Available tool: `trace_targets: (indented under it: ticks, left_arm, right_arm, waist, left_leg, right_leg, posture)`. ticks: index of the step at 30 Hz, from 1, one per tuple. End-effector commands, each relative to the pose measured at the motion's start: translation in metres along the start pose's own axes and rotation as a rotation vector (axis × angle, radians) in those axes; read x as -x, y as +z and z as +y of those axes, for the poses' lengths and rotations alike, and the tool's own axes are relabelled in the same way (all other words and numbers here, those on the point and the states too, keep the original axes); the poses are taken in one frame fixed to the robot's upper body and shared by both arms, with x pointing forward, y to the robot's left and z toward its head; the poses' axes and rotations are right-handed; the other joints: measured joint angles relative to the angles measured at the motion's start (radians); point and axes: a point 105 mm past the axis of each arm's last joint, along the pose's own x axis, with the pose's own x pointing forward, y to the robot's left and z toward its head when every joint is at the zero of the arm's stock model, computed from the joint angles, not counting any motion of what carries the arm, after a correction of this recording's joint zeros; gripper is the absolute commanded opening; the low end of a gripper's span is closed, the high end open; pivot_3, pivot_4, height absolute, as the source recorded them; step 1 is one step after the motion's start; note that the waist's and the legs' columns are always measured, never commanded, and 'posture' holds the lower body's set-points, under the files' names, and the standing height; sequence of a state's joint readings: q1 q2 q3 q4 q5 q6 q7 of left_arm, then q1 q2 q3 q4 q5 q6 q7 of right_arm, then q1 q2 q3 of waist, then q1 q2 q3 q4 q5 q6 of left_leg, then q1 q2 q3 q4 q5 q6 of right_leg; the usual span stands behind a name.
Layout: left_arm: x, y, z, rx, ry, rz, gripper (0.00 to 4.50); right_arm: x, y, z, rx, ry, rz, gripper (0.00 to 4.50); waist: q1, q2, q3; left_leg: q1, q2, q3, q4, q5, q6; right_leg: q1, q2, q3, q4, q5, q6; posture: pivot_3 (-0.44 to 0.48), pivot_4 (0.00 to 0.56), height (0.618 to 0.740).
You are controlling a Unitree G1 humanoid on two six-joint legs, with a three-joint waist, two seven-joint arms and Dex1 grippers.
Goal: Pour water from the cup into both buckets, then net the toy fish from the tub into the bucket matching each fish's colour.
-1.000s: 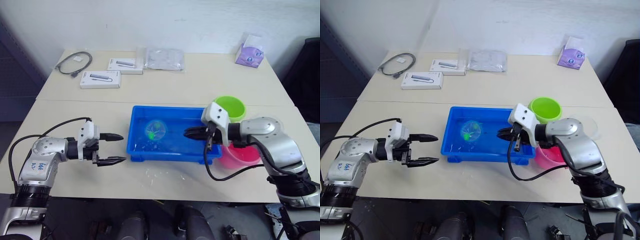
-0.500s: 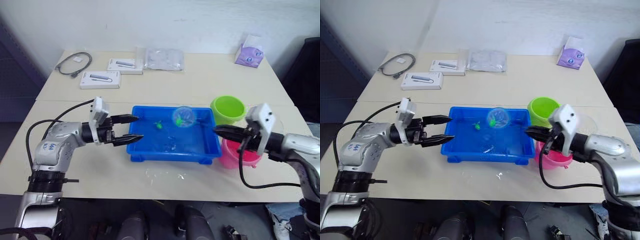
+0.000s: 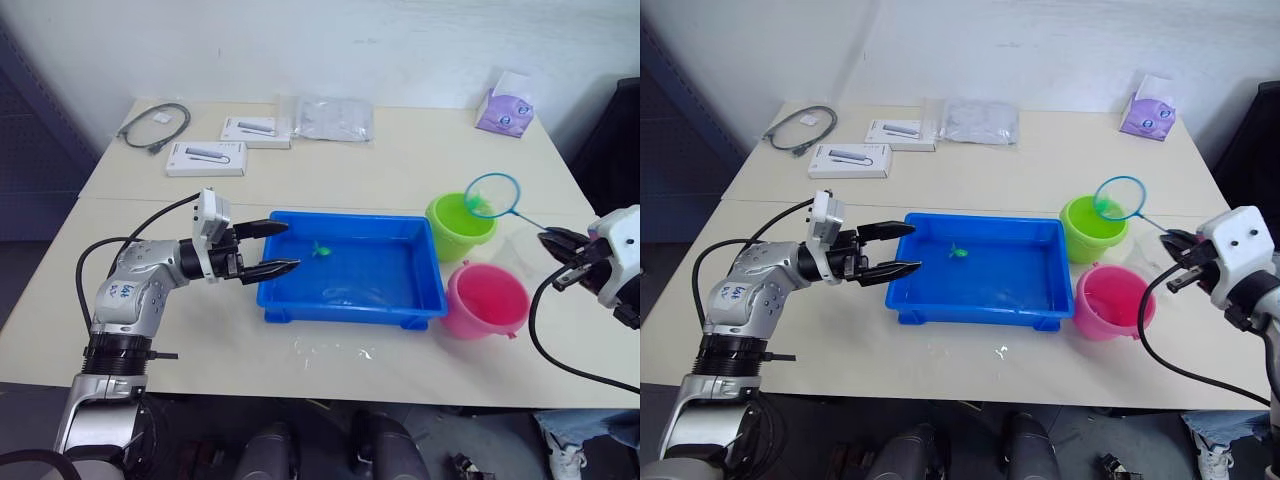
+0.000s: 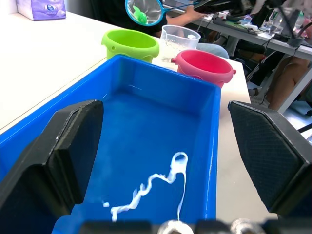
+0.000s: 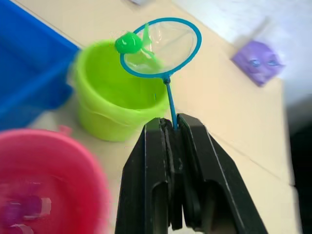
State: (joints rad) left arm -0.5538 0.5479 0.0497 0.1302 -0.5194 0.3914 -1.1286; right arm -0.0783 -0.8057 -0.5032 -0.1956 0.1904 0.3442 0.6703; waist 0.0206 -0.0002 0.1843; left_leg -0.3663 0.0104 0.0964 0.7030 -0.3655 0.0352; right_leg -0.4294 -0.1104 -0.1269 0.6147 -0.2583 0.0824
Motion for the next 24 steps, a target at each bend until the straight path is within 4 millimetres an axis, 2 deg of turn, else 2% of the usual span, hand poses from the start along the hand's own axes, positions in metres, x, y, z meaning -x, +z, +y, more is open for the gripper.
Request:
trace_targets:
  ticks: [1, 5, 13, 15, 17, 20, 21, 22, 24]
  left_arm:
    - [-0.001, 0.008, -0.003, -0.045, -0.008, -0.013, 4.4]
    - [0.001, 0.006, -0.003, -0.045, 0.0, -0.005, 4.4]
    - [0.001, 0.005, -0.005, -0.054, 0.008, -0.006, 4.4]
    - [0.002, 0.006, -0.005, -0.123, 0.015, -0.009, 4.4]
    - [0.002, 0.005, -0.006, -0.17, 0.019, -0.003, 4.4]
    - [0.004, 0.0, -0.007, -0.185, 0.02, 0.01, 4.4]
    - [0.009, -0.002, -0.005, -0.188, 0.033, 0.019, 4.4]
    - [0.015, -0.004, -0.003, -0.189, 0.052, 0.028, 4.4]
    - [0.023, -0.007, 0.0, -0.184, 0.083, 0.035, 4.4]
  right_arm:
    - [-0.005, 0.007, -0.013, 0.179, -0.092, -0.044, 0.0]
    - [-0.01, 0.006, -0.011, 0.438, -0.091, -0.051, 0.0]
    - [-0.014, 0.008, -0.01, 0.685, -0.116, -0.086, 0.0]
    - [-0.014, 0.01, -0.007, 0.833, -0.1, -0.088, 0.0]
    - [-0.015, 0.007, -0.006, 0.9, -0.086, -0.077, 0.0]
    - [-0.015, 0.012, -0.008, 0.838, -0.117, -0.106, 0.0]
    - [-0.018, 0.022, 0.002, 0.666, -0.088, -0.162, 0.0]
    - [-0.022, 0.034, 0.021, 0.477, 0.013, -0.229, 0.0]
    - [-0.022, 0.048, 0.053, 0.228, 0.202, -0.282, 0.0]
  waist:
    - [-0.003, 0.0, 0.0]
    - [-0.003, 0.0, 0.0]
    - [-0.002, 0.0, 0.0]
    - [-0.003, 0.0, 0.0]
    - [-0.004, 0.001, 0.0]
    - [-0.006, 0.001, 0.0]
    - [-0.006, 0.001, 0.0]
    - [-0.007, 0.0, 0.0]
    - [-0.016, 0.001, 0.0]
  left_leg:
    - [0.0, 0.0, 0.0, 0.0, 0.0, 0.0]
    - [0.0, 0.0, 0.0, 0.0, 0.0, -0.001]
    - [0.0, 0.0, 0.0, 0.0, 0.001, -0.001]
    - [0.0, 0.001, 0.0, 0.0, 0.001, -0.001]
    - [0.001, 0.0, 0.001, 0.0, 0.001, -0.001]
    - [0.001, 0.002, 0.0, 0.0, 0.001, -0.001]
    - [0.001, 0.002, 0.0, 0.0, 0.001, -0.002]
    - [0.001, 0.002, 0.0, 0.0, 0.001, -0.002]
    - [0.001, 0.004, -0.001, 0.0, 0.001, -0.002]
  right_leg:
    - [0.0, 0.0, 0.0, 0.0, 0.0, 0.0]
    - [0.0, 0.0, 0.001, 0.0, 0.0, 0.0]
    - [0.0, 0.0, 0.008, 0.0, 0.0, 0.0]
    - [0.0, 0.0, 0.009, 0.0, 0.0, 0.0]
    - [0.0, 0.0, 0.01, 0.0, 0.0, 0.0]
    - [0.001, 0.001, 0.01, -0.001, 0.0, 0.0]
    - [0.001, 0.001, 0.011, -0.001, 0.0, 0.0]
    - [0.001, 0.001, 0.011, -0.001, 0.0, 0.0]
    - [0.002, 0.004, 0.011, -0.002, 0.0, 0.0]
  posture:
    - [0.0, 0.15, 0.74]
    - [0.0, 0.15, 0.74]
    - [0.0, 0.15, 0.74]
    - [0.0, 0.15, 0.74]
    - [0.0, 0.15, 0.74]
    - [0.0, 0.15, 0.74]
    - [0.0, 0.15, 0.74]
    - [0.0, 0.15, 0.74]
    - [0.0, 0.15, 0.74]
